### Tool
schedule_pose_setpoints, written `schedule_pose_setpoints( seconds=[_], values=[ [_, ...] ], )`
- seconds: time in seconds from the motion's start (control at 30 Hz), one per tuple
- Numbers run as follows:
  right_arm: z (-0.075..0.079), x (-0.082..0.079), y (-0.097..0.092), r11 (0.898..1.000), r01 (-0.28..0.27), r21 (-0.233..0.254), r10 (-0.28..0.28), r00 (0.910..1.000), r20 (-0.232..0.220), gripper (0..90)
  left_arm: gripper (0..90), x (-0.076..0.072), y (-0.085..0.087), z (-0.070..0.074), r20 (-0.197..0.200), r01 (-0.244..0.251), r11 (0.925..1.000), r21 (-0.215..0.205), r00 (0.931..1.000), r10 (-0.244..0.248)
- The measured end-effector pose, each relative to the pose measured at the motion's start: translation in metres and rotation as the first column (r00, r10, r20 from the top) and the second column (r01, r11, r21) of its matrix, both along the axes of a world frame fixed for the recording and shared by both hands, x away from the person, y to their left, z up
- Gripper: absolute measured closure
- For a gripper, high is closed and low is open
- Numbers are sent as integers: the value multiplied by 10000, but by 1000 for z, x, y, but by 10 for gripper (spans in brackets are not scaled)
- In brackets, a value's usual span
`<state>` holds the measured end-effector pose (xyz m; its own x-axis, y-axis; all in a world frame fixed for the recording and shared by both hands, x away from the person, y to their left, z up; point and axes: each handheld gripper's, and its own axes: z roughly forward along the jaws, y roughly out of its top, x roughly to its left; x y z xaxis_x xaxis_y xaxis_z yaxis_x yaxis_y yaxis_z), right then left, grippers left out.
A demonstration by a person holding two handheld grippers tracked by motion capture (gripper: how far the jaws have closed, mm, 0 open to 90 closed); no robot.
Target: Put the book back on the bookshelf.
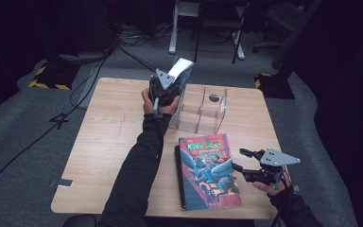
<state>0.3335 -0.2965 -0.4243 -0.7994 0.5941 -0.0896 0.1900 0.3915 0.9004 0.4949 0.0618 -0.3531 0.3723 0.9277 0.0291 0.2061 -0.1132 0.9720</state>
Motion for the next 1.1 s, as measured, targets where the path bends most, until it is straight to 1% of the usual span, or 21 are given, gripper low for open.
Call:
schedule_pose_setpoints(
  seconds=[0.07,0.1,0.2,0.27,0.4,0.47,0.53,0.6,0.63,0.77,0.8,0.9,0.93,0.97,1.1],
  values=[
    [0,0,0,10000,8,4,-8,10000,-9,370,594,-3,3,-1,7,26,9999,122,10000,-26],
    [0,-1,0,10000,16,-35,-16,10000,1,370,593,-5,6,-2,-16,66,9999,114,10000,-66],
    [0,0,0,10000,13,-30,-13,10000,-9,370,592,-9,14,-3,-187,193,9998,56,9996,-191],
    [0,0,0,10000,-26,-92,25,10000,-23,370,592,-11,19,-4,-252,316,9993,181,9992,-311],
    [-1,0,1,9998,-26,-182,25,10000,-40,369,591,-11,27,-4,-456,462,9989,26,9979,-460],
    [-2,0,2,9997,-49,-220,47,10000,-77,368,587,-10,29,-2,-540,530,9983,238,9972,-516],
    [-2,0,2,9996,-81,-288,78,9999,-101,367,581,-8,29,1,-700,659,9969,429,9956,-628],
    [-3,0,2,9994,-113,-327,110,9999,-117,366,569,-7,29,5,-760,741,9956,579,9947,-697],
    [-3,0,2,9993,-139,-335,135,9998,-133,366,562,-6,29,7,-719,768,9953,587,9948,-725],
    [-4,0,4,9988,-263,-415,253,9994,-225,365,521,-2,28,18,-890,947,9930,703,9921,-883],
    [-4,0,4,9988,-263,-415,253,9994,-225,365,509,-2,28,18,-890,947,9930,703,9921,-883],
    [-5,0,4,9984,-340,-446,328,9991,-270,365,489,3,27,21,-1281,1148,9891,917,9864,-1027],
    [-5,0,4,9985,-352,-427,339,9990,-300,365,480,4,27,22,-1385,1131,9889,964,9854,-992],
    [-5,0,4,9984,-380,-430,367,9989,-305,365,481,4,26,22,-1383,1084,9889,1016,9859,-939],
    [-5,0,4,9984,-372,-426,357,9987,-353,365,482,5,26,23,-1616,1180,9876,1039,9817,-1003]
  ],
)
